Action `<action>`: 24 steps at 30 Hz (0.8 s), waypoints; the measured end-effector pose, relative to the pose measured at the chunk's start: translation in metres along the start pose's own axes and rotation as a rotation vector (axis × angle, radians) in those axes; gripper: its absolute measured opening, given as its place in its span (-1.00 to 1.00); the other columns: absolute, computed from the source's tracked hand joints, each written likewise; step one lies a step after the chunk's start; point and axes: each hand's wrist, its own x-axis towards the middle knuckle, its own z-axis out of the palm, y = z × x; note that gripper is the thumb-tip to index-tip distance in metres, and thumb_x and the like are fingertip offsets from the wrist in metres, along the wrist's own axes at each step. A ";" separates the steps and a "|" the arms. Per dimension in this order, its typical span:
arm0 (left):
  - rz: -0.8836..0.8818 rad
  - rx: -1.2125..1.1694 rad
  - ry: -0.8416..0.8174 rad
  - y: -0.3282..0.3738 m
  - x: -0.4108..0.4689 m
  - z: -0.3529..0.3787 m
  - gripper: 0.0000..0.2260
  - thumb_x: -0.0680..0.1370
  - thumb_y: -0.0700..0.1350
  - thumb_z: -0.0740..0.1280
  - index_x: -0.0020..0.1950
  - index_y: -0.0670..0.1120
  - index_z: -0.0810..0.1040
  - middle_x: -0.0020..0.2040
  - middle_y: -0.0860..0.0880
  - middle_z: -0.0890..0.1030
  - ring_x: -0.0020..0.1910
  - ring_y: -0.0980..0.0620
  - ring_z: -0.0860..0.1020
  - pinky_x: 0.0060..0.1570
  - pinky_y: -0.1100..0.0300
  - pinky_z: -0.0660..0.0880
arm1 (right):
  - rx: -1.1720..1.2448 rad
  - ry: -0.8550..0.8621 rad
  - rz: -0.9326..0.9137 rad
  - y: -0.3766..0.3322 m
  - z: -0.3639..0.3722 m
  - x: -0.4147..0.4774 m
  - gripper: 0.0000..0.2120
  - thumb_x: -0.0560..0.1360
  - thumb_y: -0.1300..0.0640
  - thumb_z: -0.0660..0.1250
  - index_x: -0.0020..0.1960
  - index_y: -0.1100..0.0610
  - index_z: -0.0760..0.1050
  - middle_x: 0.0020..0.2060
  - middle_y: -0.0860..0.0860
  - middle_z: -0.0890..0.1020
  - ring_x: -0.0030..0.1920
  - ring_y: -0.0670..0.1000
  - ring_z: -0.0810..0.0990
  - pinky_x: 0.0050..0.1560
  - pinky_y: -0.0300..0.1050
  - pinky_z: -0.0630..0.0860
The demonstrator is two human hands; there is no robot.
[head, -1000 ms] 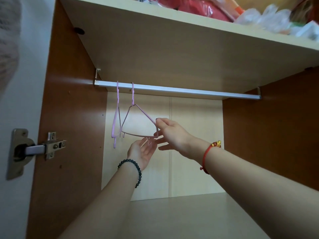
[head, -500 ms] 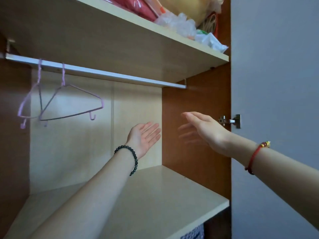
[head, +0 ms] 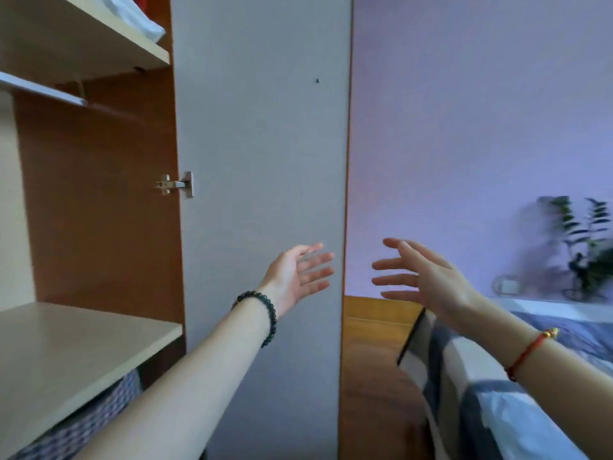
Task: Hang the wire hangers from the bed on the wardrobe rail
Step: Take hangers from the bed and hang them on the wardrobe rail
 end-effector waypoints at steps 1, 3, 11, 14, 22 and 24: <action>-0.023 0.001 -0.054 -0.017 0.003 0.023 -0.80 0.59 -0.14 0.10 0.02 -0.09 0.51 -0.13 -0.06 0.63 -0.33 0.02 0.59 -0.33 0.18 0.55 | 0.002 0.062 0.013 0.008 -0.025 -0.011 -0.72 0.60 0.06 0.03 0.24 0.07 0.37 -0.03 0.13 0.59 -0.08 0.14 0.61 -0.01 0.07 0.53; -0.070 0.005 -0.150 -0.051 0.004 0.069 -0.81 0.59 -0.14 0.11 0.02 -0.10 0.51 -0.15 -0.06 0.63 -0.37 0.03 0.60 -0.30 0.17 0.54 | 0.018 0.192 0.037 0.020 -0.072 -0.035 -0.75 0.60 0.08 0.04 0.21 0.08 0.38 -0.07 0.11 0.60 -0.13 0.13 0.60 -0.06 0.03 0.52; -0.255 0.044 -0.461 -0.159 -0.024 0.212 -0.86 0.59 -0.12 0.15 -0.06 -0.03 0.49 -0.14 -0.02 0.60 -0.24 0.03 0.56 -0.33 0.24 0.54 | -0.031 0.662 0.090 0.053 -0.220 -0.127 -0.76 0.60 0.10 0.06 0.23 0.09 0.36 -0.08 0.10 0.57 -0.17 0.07 0.58 -0.11 -0.07 0.54; -0.314 0.059 -0.535 -0.194 -0.038 0.246 -0.88 0.58 -0.13 0.18 -0.06 -0.05 0.50 -0.13 -0.03 0.59 -0.23 0.03 0.55 -0.26 0.21 0.54 | -0.038 0.826 0.113 0.066 -0.258 -0.159 -0.72 0.60 0.09 0.10 0.27 0.13 0.35 0.02 0.15 0.56 -0.03 0.14 0.57 0.05 0.06 0.53; -0.508 0.059 -0.640 -0.276 -0.070 0.305 -0.92 0.58 -0.17 0.20 0.00 -0.09 0.48 -0.11 -0.05 0.56 -0.21 0.03 0.52 -0.16 0.21 0.48 | -0.144 1.178 0.248 0.123 -0.315 -0.227 -0.72 0.56 0.19 0.16 0.26 0.16 0.37 -0.03 0.08 0.55 -0.16 -0.01 0.52 -0.14 -0.15 0.46; -0.550 0.056 -0.652 -0.292 -0.077 0.314 -0.89 0.58 -0.17 0.20 0.06 -0.13 0.47 -0.07 -0.08 0.56 -0.15 0.00 0.53 -0.11 0.20 0.48 | -0.193 1.244 0.281 0.138 -0.319 -0.239 -0.66 0.54 0.23 0.18 0.31 0.22 0.35 0.07 0.13 0.51 -0.06 0.00 0.49 -0.04 -0.14 0.42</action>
